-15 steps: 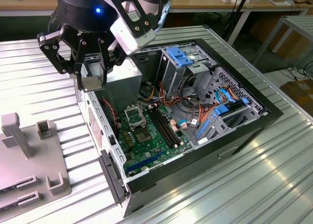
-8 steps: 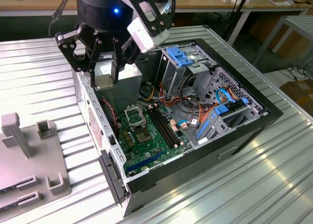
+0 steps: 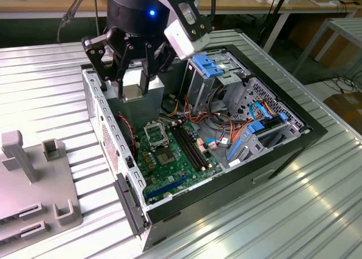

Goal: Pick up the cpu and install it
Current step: 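Pick up the cpu and move it towards the insertion slot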

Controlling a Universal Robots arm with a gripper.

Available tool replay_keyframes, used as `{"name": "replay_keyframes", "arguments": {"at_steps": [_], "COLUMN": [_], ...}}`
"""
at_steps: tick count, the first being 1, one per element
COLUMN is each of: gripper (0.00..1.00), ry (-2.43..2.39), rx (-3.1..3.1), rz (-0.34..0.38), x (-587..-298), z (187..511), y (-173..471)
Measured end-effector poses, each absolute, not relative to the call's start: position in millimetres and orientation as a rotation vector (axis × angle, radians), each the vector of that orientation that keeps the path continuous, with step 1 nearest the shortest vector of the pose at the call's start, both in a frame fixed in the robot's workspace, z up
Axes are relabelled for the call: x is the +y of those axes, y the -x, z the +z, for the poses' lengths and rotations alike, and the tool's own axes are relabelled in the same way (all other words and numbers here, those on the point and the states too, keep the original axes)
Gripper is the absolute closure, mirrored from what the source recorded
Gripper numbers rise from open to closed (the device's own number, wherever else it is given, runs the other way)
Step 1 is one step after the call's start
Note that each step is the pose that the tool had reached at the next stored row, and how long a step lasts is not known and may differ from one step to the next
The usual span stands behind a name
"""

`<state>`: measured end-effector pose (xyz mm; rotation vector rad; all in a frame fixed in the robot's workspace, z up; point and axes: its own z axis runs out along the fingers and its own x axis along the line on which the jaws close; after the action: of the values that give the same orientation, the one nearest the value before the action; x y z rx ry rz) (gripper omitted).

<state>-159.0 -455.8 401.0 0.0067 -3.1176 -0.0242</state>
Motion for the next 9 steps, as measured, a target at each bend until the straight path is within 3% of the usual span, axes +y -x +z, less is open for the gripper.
{"name": "replay_keyframes", "arguments": {"at_steps": [9], "gripper": [0.53], "ry": [-0.001], "rx": [-3.118], "rz": [-0.023], "x": [-456], "z": [400], "y": [132]}}
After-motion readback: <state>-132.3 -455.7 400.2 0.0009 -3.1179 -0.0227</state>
